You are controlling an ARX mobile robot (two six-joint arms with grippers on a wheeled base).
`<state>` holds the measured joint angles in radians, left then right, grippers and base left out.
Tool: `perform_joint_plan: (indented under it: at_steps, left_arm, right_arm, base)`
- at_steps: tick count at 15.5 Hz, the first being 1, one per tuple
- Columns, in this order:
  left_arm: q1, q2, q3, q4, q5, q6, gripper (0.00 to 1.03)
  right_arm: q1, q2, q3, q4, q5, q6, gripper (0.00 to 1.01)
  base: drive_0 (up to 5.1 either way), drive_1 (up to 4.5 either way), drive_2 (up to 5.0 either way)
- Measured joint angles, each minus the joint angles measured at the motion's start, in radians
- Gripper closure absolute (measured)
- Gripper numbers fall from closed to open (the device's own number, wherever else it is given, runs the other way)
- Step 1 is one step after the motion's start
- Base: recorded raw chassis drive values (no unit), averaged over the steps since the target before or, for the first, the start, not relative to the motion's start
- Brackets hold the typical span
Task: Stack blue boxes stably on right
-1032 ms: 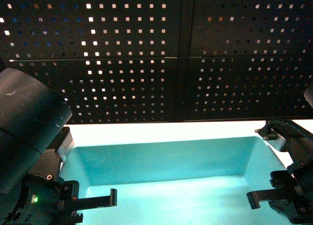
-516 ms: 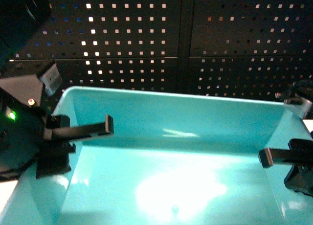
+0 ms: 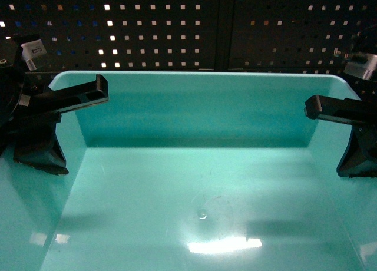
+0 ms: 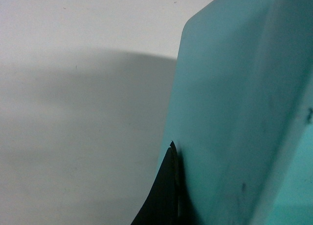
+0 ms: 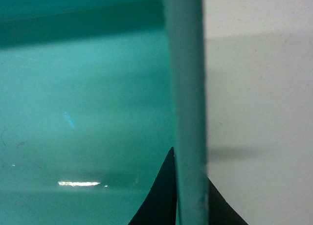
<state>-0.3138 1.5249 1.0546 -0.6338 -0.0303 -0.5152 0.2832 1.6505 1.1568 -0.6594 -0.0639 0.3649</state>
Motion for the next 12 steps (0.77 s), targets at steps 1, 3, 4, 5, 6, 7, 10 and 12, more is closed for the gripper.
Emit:
perform_joint_plan:
  at_steps: [1, 3, 4, 5, 6, 7, 10, 12]
  left_arm:
    - [0.0, 0.001, 0.0, 0.003, -0.001, -0.001, 1.01]
    - [0.0, 0.001, 0.0, 0.002, -0.007, -0.001, 1.01]
    - [0.0, 0.001, 0.0, 0.003, -0.007, -0.001, 1.01]
    - [0.0, 0.001, 0.0, 0.003, -0.007, -0.002, 1.01]
    - [0.0, 0.001, 0.0, 0.003, -0.007, -0.002, 1.01]
    - [0.0, 0.001, 0.0, 0.003, -0.007, -0.002, 1.01]
    - [0.0, 0.001, 0.0, 0.003, -0.007, -0.002, 1.01]
    - [0.0, 0.001, 0.0, 0.003, -0.007, -0.002, 1.01]
  right_arm:
    - [-0.002, 0.005, -0.013, 0.025, -0.016, -0.019, 0.99]
    - [-0.003, 0.005, -0.014, 0.024, -0.027, -0.026, 0.99]
    - [-0.003, 0.005, -0.014, 0.024, -0.027, -0.026, 0.99]
    - [-0.003, 0.005, -0.014, 0.024, -0.029, -0.027, 0.99]
    - [-0.003, 0.005, -0.014, 0.024, -0.029, -0.027, 0.99]
    - [-0.003, 0.005, -0.014, 0.024, -0.029, -0.027, 0.99]
    - [-0.003, 0.005, -0.014, 0.024, -0.029, -0.027, 0.99]
    - [-0.003, 0.005, -0.014, 0.024, -0.029, -0.027, 0.99]
  base:
    - [0.0, 0.0, 0.0]
    - [0.0, 0.0, 0.0]
    - [0.0, 0.0, 0.0]
    - [0.0, 0.0, 0.0]
    - [0.0, 0.0, 0.0]
    - [0.0, 0.0, 0.0]
    - [0.0, 0.0, 0.0]
    - [0.0, 0.0, 0.0]
